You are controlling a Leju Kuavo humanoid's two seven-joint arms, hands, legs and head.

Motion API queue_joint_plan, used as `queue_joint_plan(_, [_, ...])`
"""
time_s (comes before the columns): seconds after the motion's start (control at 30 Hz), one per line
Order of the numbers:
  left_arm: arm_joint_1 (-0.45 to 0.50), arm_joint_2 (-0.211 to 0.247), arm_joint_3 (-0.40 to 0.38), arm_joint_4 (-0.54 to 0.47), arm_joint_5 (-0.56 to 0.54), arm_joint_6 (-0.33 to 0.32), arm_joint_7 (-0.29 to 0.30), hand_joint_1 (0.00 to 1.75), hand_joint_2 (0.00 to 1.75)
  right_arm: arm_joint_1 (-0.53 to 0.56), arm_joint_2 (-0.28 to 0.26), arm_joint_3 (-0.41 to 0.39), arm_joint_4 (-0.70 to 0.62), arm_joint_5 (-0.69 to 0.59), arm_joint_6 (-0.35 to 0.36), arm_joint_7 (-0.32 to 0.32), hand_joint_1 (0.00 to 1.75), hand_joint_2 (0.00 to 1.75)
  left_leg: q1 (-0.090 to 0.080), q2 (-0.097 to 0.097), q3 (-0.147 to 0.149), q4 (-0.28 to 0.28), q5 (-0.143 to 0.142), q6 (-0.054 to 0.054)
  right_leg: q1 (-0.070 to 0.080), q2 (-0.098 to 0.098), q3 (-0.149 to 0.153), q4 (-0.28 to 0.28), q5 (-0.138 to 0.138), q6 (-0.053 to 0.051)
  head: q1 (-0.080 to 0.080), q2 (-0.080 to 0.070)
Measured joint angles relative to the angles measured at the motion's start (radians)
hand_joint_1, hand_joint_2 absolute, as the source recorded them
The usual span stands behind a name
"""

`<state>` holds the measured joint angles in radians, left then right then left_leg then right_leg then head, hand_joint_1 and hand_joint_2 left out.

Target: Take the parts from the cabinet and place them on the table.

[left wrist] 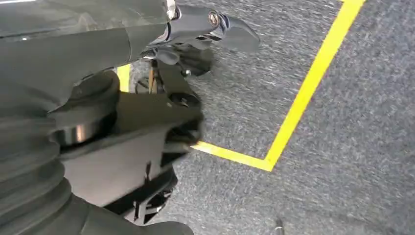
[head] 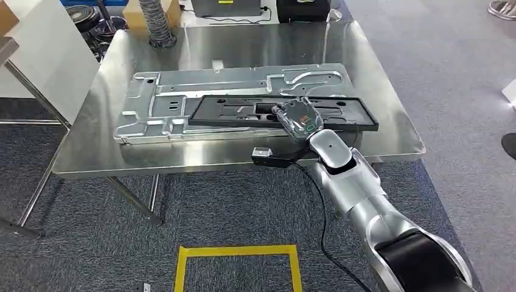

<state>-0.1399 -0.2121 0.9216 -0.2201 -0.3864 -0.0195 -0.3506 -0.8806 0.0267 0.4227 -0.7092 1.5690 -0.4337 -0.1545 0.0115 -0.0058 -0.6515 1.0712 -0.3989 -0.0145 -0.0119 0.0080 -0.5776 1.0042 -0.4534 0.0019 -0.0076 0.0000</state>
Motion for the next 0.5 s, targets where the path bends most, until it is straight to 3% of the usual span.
queue_joint_plan(0.03, [0.000,0.000,0.000,0.000,0.000,0.000,0.000,0.00,1.75,-0.002,0.000,0.000,-0.001,0.000,0.000,0.001,1.75,1.75,-0.006,-0.001,0.018,-0.024,-0.010,0.001,0.008,0.002,0.001,0.004,-0.006,0.006,0.001,0.000])
queue_joint_plan(0.07, [-0.001,0.000,0.000,0.000,0.000,0.000,0.001,0.00,1.75,-0.005,0.000,0.001,-0.001,0.000,0.001,0.002,1.75,1.75,-0.003,0.000,0.026,-0.045,-0.023,0.009,0.008,0.003,-0.002,0.007,-0.009,0.010,0.001,0.000])
queue_joint_plan(0.17, [0.001,0.000,0.000,0.000,-0.001,0.000,0.001,0.00,1.75,-0.005,0.000,0.002,-0.002,0.001,0.002,0.003,1.75,1.75,-0.005,-0.003,0.025,-0.046,-0.025,0.025,0.006,0.001,0.002,0.001,-0.013,0.026,0.001,0.000])
queue_joint_plan(0.23, [-0.001,0.000,-0.001,0.000,-0.002,0.000,0.001,0.00,1.75,-0.006,-0.002,0.002,-0.010,0.001,0.002,0.005,1.75,1.75,-0.001,-0.002,0.035,-0.053,-0.027,0.035,0.002,-0.002,-0.014,0.043,-0.039,0.034,0.006,0.000])
queue_joint_plan(0.3, [-0.002,0.000,-0.001,0.000,-0.004,0.000,0.002,0.00,1.75,-0.007,-0.004,0.002,-0.010,0.001,0.002,0.009,1.75,1.75,-0.002,-0.001,0.040,-0.053,-0.032,0.043,0.000,-0.003,-0.099,0.200,-0.103,0.041,0.006,0.000])
queue_joint_plan(0.33, [-0.002,0.000,-0.001,0.000,-0.005,0.000,0.003,0.00,1.75,-0.003,-0.007,0.002,-0.010,0.001,0.003,0.009,1.75,1.75,-0.003,-0.001,0.043,-0.053,-0.036,0.046,0.000,-0.003,-0.144,0.275,-0.125,0.042,0.007,0.000])
queue_joint_plan(0.37, [-0.002,0.000,-0.001,0.000,-0.005,0.000,0.004,0.00,1.75,0.003,-0.008,0.002,-0.010,0.001,0.003,0.009,1.75,1.75,-0.004,-0.001,0.046,-0.052,-0.039,0.047,-0.001,-0.003,-0.177,0.322,-0.127,0.042,0.006,0.000])
queue_joint_plan(0.4, [-0.001,0.000,-0.001,0.000,-0.005,0.000,0.004,0.00,1.75,0.009,-0.009,0.003,-0.010,0.001,0.003,0.009,1.75,1.75,-0.004,-0.004,0.052,-0.052,-0.043,0.046,-0.001,-0.003,-0.184,0.314,-0.101,0.040,0.006,0.000])
queue_joint_plan(0.43, [-0.001,0.000,-0.002,0.000,-0.005,0.000,0.004,0.00,1.75,0.011,-0.011,0.003,-0.010,0.001,0.003,0.010,1.75,1.75,-0.006,-0.006,0.058,-0.052,-0.047,0.046,0.000,-0.003,-0.169,0.259,-0.054,0.035,0.008,0.000])
queue_joint_plan(0.5, [-0.001,0.000,-0.002,0.000,-0.006,0.000,0.005,0.00,1.75,0.009,-0.014,0.003,-0.015,0.001,0.003,0.010,1.75,1.75,-0.010,-0.008,0.074,-0.053,-0.058,0.044,0.007,-0.003,-0.098,0.077,0.056,0.016,0.007,0.000])
